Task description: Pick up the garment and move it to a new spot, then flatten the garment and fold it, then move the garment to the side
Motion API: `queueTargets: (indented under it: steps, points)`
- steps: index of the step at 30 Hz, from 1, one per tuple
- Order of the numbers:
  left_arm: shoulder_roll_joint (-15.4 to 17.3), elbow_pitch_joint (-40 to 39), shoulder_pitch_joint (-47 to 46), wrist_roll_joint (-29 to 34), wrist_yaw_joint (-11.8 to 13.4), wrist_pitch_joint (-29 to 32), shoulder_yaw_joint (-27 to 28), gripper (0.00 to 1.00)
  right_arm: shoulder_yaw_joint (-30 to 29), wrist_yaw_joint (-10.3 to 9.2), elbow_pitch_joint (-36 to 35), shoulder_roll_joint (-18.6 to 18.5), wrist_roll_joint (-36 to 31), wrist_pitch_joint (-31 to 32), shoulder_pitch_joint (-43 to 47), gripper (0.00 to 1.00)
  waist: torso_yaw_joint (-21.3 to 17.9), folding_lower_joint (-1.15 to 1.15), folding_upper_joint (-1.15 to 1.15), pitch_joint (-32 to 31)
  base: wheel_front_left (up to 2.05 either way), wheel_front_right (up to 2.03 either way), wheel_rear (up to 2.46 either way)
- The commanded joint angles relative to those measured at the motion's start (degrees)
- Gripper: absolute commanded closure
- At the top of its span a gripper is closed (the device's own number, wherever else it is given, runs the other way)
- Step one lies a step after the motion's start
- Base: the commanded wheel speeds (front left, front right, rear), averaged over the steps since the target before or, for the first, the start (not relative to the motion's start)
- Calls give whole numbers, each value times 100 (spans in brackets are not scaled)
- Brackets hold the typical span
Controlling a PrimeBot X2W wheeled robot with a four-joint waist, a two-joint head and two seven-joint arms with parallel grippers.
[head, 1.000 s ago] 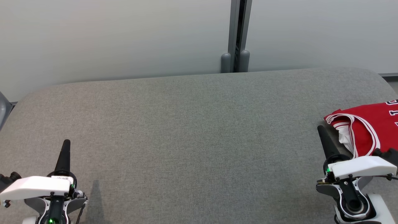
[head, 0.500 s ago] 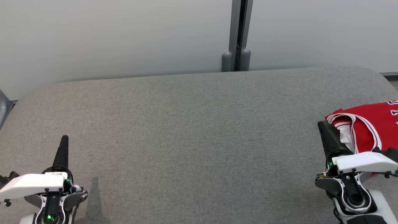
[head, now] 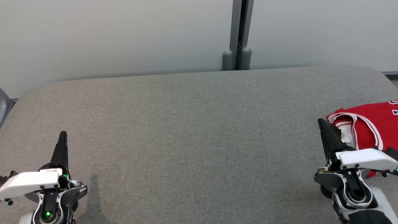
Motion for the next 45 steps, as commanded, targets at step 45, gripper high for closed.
queueTargets:
  steps: [45]
  points:
    - [-157,203,-324,-676,-198,203,304,100,2,2,282,-55,899,74,-305,100,26,0,0,47,0,0,0]
